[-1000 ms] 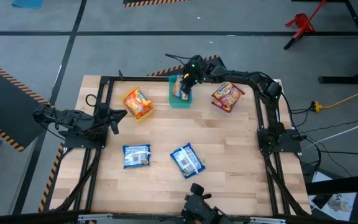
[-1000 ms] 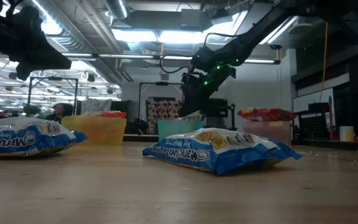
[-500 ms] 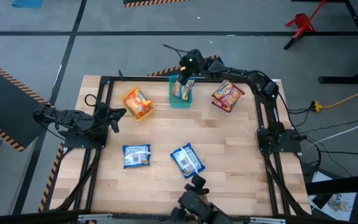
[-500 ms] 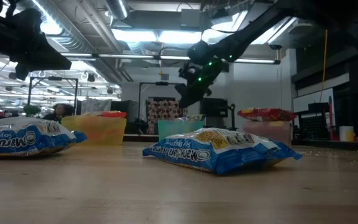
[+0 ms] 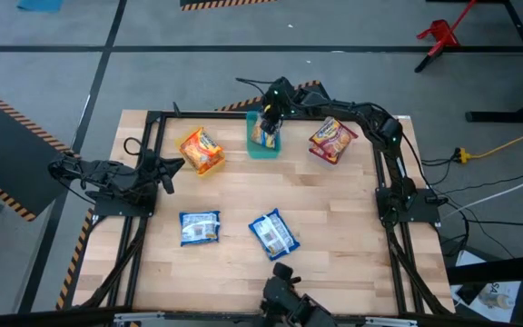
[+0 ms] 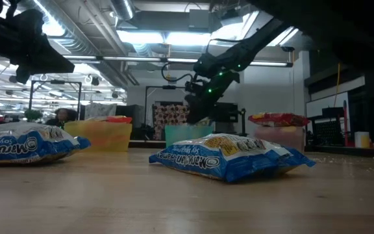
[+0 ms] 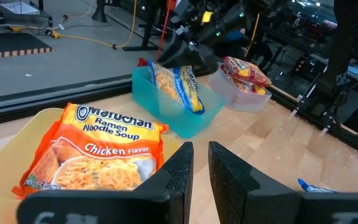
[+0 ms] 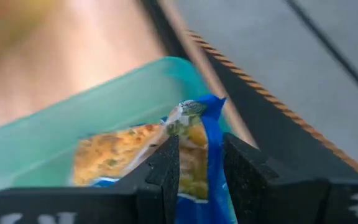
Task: Sort Maruchan noodles
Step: Put the middle blue noodle pack into the green bin
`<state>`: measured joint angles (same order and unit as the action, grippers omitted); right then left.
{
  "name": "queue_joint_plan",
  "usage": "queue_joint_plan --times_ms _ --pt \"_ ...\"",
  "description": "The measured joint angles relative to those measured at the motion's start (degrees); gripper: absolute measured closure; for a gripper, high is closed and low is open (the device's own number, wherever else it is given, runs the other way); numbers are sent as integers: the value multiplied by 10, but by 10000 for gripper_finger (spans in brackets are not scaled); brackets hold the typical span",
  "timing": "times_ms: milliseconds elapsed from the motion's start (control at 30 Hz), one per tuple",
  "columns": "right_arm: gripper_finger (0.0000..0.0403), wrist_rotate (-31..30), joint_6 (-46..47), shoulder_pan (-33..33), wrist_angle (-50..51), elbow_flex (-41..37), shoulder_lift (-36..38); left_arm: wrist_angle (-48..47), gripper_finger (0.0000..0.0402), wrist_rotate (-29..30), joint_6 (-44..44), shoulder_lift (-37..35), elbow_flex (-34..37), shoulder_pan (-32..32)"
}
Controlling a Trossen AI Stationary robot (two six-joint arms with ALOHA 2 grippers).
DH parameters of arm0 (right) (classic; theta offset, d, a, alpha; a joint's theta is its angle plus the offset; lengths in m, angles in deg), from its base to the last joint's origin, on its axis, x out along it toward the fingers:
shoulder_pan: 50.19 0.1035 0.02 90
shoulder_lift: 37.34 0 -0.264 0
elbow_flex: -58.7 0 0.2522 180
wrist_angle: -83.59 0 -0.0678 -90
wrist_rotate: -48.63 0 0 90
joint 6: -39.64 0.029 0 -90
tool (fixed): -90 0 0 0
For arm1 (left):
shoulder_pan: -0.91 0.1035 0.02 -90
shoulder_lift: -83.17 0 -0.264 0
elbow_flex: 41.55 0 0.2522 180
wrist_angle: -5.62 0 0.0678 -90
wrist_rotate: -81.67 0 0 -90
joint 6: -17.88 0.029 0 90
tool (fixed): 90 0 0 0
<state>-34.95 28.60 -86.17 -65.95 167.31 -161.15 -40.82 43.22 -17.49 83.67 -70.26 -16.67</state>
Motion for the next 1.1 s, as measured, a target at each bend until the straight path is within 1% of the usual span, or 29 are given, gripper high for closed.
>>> queue_joint_plan --times_ms 67,100,133,233,300,367,400,500,533,633,667,733,833,1100 --pt "298 54 -16 0 1 0 0 0 357 0 0 0 0 0" --pt "298 72 -27 1 1 0 0 0 357 0 0 0 0 0" --pt "298 75 -31 4 0 0 0 0 357 0 0 0 0 0" --pt "298 47 -34 9 -8 0 6 -4 357 0 0 0 0 0" --pt "298 46 -43 9 -11 0 11 -11 357 0 0 0 0 0" --pt "298 27 -44 8 -10 0 11 -16 357 0 0 0 0 0" --pt "298 17 -44 7 -3 0 12 -16 357 0 0 0 0 0" --pt "298 15 -44 7 38 0 25 -16 357 0 0 0 0 0" --pt "298 0 -43 7 62 0 35 -16 357 -1 0 0 0 0" --pt "298 -103 -18 15 145 1 67 -16 357 -3 0 0 0 0" --pt "298 -123 -17 16 171 1 75 -16 357 -2 0 0 0 0" --pt "298 -128 -16 22 202 1 82 -16 357 1 0 0 0 0" --pt "298 -129 -14 31 215 1 83 -16 357 3 0 0 0 0" --pt "298 -129 -28 55 169 0 45 -16 357 3 0 0 0 0"
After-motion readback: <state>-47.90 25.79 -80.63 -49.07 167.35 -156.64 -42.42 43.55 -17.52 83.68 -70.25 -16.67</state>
